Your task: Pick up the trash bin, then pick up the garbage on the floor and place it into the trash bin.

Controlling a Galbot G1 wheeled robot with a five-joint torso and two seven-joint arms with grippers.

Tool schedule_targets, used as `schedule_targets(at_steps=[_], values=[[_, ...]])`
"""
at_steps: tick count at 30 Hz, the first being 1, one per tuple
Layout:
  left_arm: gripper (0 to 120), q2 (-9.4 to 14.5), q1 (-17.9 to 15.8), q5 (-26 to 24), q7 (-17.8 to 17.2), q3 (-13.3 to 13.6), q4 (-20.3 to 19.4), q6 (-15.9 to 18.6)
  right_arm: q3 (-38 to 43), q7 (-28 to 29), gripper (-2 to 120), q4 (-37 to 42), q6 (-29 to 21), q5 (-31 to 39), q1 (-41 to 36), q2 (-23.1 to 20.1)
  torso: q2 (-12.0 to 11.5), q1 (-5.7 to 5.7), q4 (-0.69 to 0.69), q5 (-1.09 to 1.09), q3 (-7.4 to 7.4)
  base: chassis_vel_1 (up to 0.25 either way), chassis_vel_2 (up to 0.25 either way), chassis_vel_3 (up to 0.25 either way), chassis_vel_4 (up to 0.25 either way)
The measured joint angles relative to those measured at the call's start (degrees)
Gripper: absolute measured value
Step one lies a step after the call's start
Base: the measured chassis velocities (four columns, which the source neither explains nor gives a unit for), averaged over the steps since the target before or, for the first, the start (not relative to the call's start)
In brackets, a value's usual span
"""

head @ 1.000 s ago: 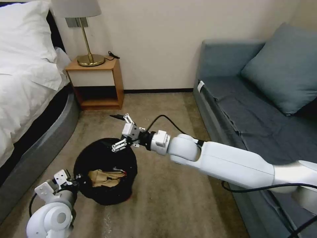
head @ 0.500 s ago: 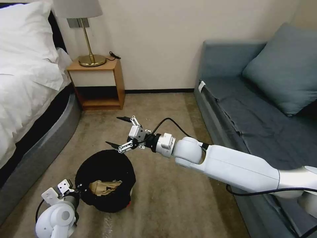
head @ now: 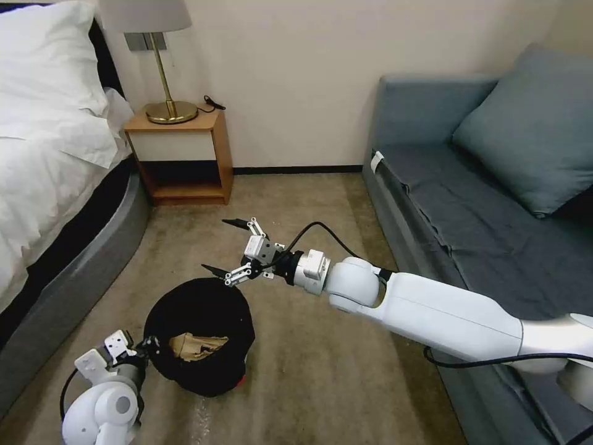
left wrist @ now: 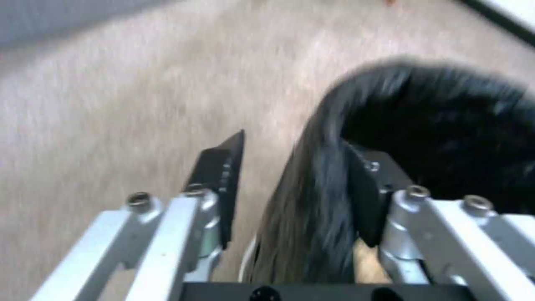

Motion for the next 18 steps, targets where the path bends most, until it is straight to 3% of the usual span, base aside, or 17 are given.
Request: schedule_targets(at_steps=[5, 11, 14, 15, 18], values=[[66, -0.1, 0.3, 4.2, 3.5, -0.2, -0.6, -4.7, 1.0, 0.3, 100, -0.1, 0.0, 0.2, -0.7, -0.1, 0.0, 0.00, 0.00, 0.00, 0.00, 0.000, 0.000, 0.000, 0.000], [89, -0.1, 1.1, 11.5, 12.7, -1.3, -2.1, -13.5, 4.8, 1.5, 100, 1.0, -0.5, 1.4, -2.9, -1.0, 0.0, 0.00, 0.02, 0.01, 0.00, 0.000, 0.000, 0.000, 0.000], [101, -0.1, 1.6, 16.1, 18.7, -1.8, -2.9, -19.2, 14.1, 4.2, 100, 3.4, -2.3, 2.8, -8.0, -2.8, 0.0, 0.00, 0.02, 0.01, -0.01, 0.000, 0.000, 0.000, 0.000], [101, -0.1, 1.6, 16.1, 18.7, -1.8, -2.9, -19.2, 14.1, 4.2, 100, 3.4, -2.3, 2.8, -8.0, -2.8, 0.0, 0.00, 0.02, 0.01, -0.01, 0.000, 0.000, 0.000, 0.000], [109, -0.1, 2.3, 17.9, 21.5, -1.4, -4.4, -21.6, 25.5, 10.1, 100, 7.6, -4.6, 5.4, -17.1, -6.1, 0.0, 0.00, 0.00, 0.05, 0.00, 0.000, 0.000, 0.000, 0.000]])
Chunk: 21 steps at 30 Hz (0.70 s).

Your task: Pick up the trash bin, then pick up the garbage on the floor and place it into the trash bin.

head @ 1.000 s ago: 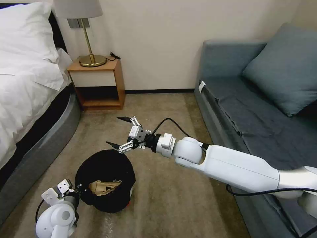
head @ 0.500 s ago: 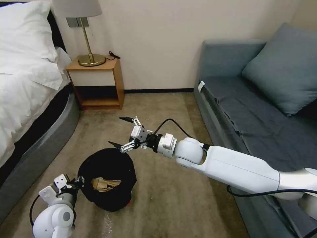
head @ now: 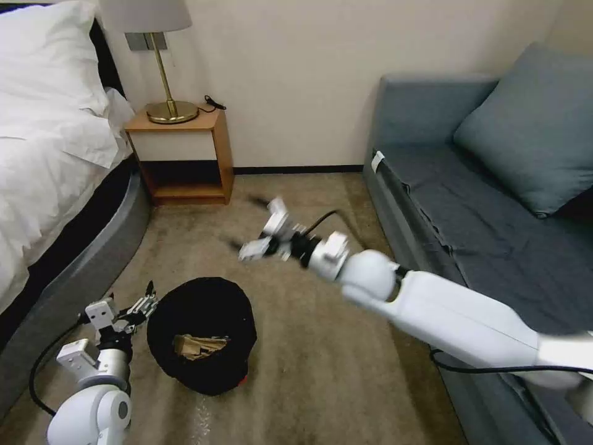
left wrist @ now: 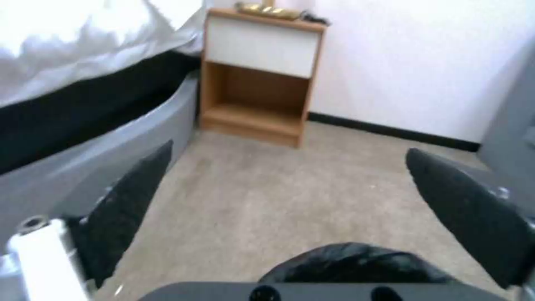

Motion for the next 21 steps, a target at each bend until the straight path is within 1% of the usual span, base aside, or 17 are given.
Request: schedule_targets(at_steps=[1, 3, 4, 5, 7, 8, 9, 10, 11, 12, 13, 14, 15, 16, 19, 20, 21], values=[[109, 0.0, 0.0, 0.0, 0.0, 0.0, 0.0, 0.0, 0.0, 0.0, 100, 0.0, 0.0, 0.0, 0.0, 0.0, 0.0, 0.00, 0.00, 0.00, 0.00, 0.000, 0.000, 0.000, 0.000], [112, 0.0, 0.4, 1.0, 0.6, 0.4, -0.7, -0.8, 6.5, 3.7, 100, 2.5, -0.9, -0.2, -6.0, -2.2, 0.0, 0.00, -0.03, -0.03, 0.00, 0.000, 0.000, 0.000, 0.000], [113, -0.1, 0.7, 1.6, 1.0, 0.7, -1.2, -1.4, 11.0, 5.6, 100, 3.7, -1.1, -1.1, -9.6, -3.1, 0.0, 0.00, 0.00, 0.01, 0.00, 0.000, 0.000, 0.000, 0.000], [113, -0.1, 0.7, 1.6, 1.0, 0.7, -1.2, -1.4, 11.0, 5.6, 100, 3.7, -1.1, -1.1, -9.6, -3.1, 0.0, 0.00, 0.00, 0.01, 0.00, 0.000, 0.000, 0.000, 0.000], [115, -0.2, 1.6, 2.4, 1.4, 1.3, -2.9, -2.3, 23.4, 9.1, 100, 6.6, -1.8, -4.0, -20.9, -3.7, 0.0, -0.01, 0.00, -0.06, -0.01, 0.000, 0.000, 0.000, 0.000], [115, -0.2, 1.6, 2.4, 1.4, 1.3, -2.9, -2.3, 23.4, 9.1, 100, 6.6, -1.8, -4.0, -20.9, -3.7, 0.0, -0.01, 0.00, -0.06, -0.01, 0.000, 0.000, 0.000, 0.000], [115, -0.3, 1.9, 2.6, 1.4, 1.4, -3.4, -2.3, 26.6, 9.7, 100, 7.5, -2.0, -4.9, -24.2, -3.4, 0.0, 0.00, -0.01, 0.01, 0.00, 0.000, 0.000, 0.000, 0.000], [115, -0.4, 2.6, 3.2, 1.4, 1.8, -4.5, -2.7, 34.4, 10.9, 100, 10.3, -2.1, -7.2, -31.2, -2.2, 0.0, 0.00, -0.01, 0.02, -0.01, 0.000, 0.000, 0.000, 0.000], [114, -0.4, 3.2, 3.8, 1.4, 2.1, -5.1, -3.1, 39.6, 11.8, 100, 12.5, -2.2, -9.1, -36.6, -1.0, 0.0, -0.01, -0.01, -0.10, -0.01, 0.000, 0.000, 0.000, 0.000], [113, -0.4, 3.6, 4.4, 1.4, 2.3, -5.5, -3.4, 43.0, 12.5, 100, 14.3, -3.0, -10.6, -40.8, 0.1, 0.0, 0.00, -0.01, -0.07, 0.00, 0.000, 0.000, 0.000, 0.000], [113, -0.4, 3.6, 4.4, 1.4, 2.3, -5.5, -3.4, 43.0, 12.5, 100, 14.3, -3.0, -10.6, -40.8, 0.1, 0.0, 0.00, -0.01, -0.07, 0.00, 0.000, 0.000, 0.000, 0.000], [112, -0.3, 4.0, 5.1, 1.4, 2.5, -6.0, -4.1, 46.9, 13.6, 100, 16.8, -4.0, -13.1, -46.3, 2.0, 0.0, 0.00, -0.02, 0.03, -0.01, 0.000, 0.000, 0.000, 0.000], [110, -0.3, 4.3, 5.7, 1.4, 2.8, -6.5, -4.5, 50.2, 14.5, 100, 19.2, -5.0, -15.7, -51.0, 4.0, 0.0, -0.01, -0.02, -0.05, -0.01, 0.000, 0.000, 0.000, 0.000], [110, -0.3, 4.3, 5.7, 1.4, 2.8, -6.5, -4.5, 50.2, 14.5, 100, 19.2, -5.0, -15.7, -51.0, 4.0, 0.0, -0.01, -0.02, -0.05, -0.01, 0.000, 0.000, 0.000, 0.000], [103, -0.4, 4.7, 6.5, 1.1, 3.4, -7.5, -4.5, 53.7, 15.1, 100, 23.9, -7.0, -20.4, -59.1, 9.2, 0.0, -0.01, -0.02, -0.02, -0.02, 0.000, 0.000, 0.000, 0.000], [103, -0.4, 4.7, 6.5, 1.1, 3.4, -7.5, -4.5, 53.7, 15.1, 100, 23.9, -7.0, -20.4, -59.1, 9.2, 0.0, -0.01, -0.02, -0.02, -0.02, 0.000, 0.000, 0.000, 0.000], [102, -0.4, 4.8, 6.9, 0.9, 3.6, -7.8, -4.3, 53.6, 15.2, 100, 24.8, -7.6, -21.7, -60.9, 10.6, 0.0, -0.01, -0.01, -0.04, -0.01, 0.000, 0.000, 0.000, 0.000]])
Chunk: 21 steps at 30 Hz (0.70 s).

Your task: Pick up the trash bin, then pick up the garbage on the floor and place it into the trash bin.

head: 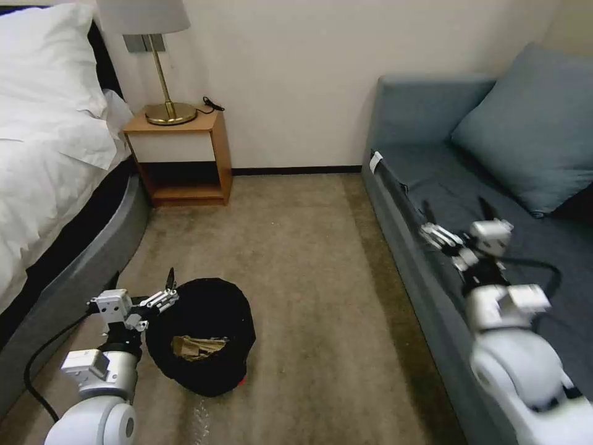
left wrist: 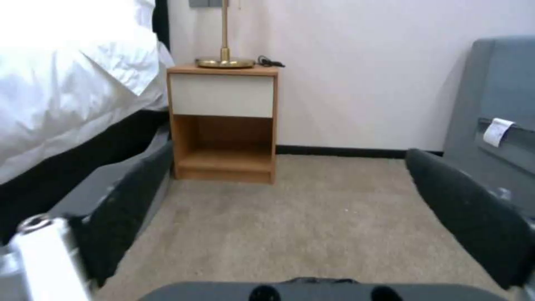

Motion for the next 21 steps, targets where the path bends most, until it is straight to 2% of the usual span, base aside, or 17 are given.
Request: schedule_targets(at_steps=[7, 10, 21], values=[[100, -0.3, 1.6, 1.2, -0.9, 1.4, -1.4, 0.4, -3.8, 0.0, 100, 2.4, -2.7, -7.1, -5.2, 8.8, 0.0, 0.00, 0.01, 0.01, 0.00, 0.000, 0.000, 0.000, 0.000], [100, -0.3, 2.3, 1.9, -1.2, 1.7, -1.7, 0.1, -5.2, -0.2, 100, 2.5, -3.0, -8.6, -5.9, 10.9, 0.0, 0.00, 0.02, 0.00, 0.01, 0.000, 0.000, 0.000, 0.000], [100, -0.9, 2.8, 2.9, -2.0, 2.8, 0.3, -1.0, -10.4, -0.3, 100, 0.0, -3.9, -11.9, -6.8, 13.8, 0.0, 0.00, 0.01, 0.00, 0.01, 0.000, 0.000, 0.000, 0.000]])
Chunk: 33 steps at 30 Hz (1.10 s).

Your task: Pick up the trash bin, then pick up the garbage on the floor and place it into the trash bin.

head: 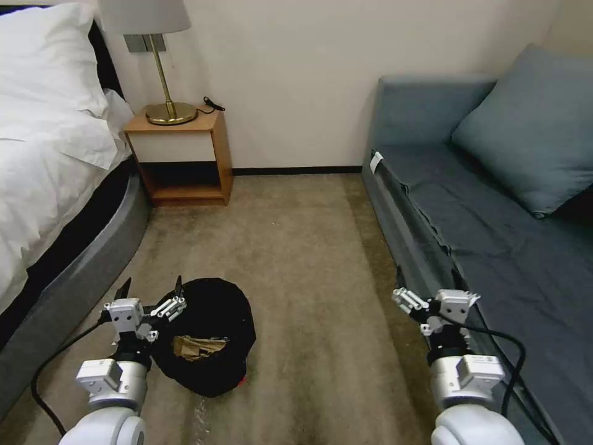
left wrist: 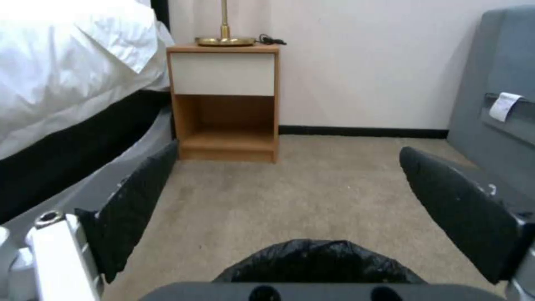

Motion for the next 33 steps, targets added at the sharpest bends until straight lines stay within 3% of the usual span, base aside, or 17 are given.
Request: schedule_targets(at_steps=[14, 33], values=[[100, 0.4, -0.8, 1.4, 2.0, 0.9, 0.7, -4.5, -0.8, 0.5, 100, -0.7, 1.9, -2.0, -0.4, 2.0, 0.0, 0.00, -0.01, 0.00, 0.00, 0.000, 0.000, 0.000, 0.000], [100, 0.7, -1.3, 1.5, 2.0, 1.5, 0.9, -4.5, -0.8, 0.7, 100, -1.0, 2.2, -2.1, -0.4, 2.4, 0.0, 0.00, -0.01, 0.00, 0.00, 0.000, 0.000, 0.000, 0.000]])
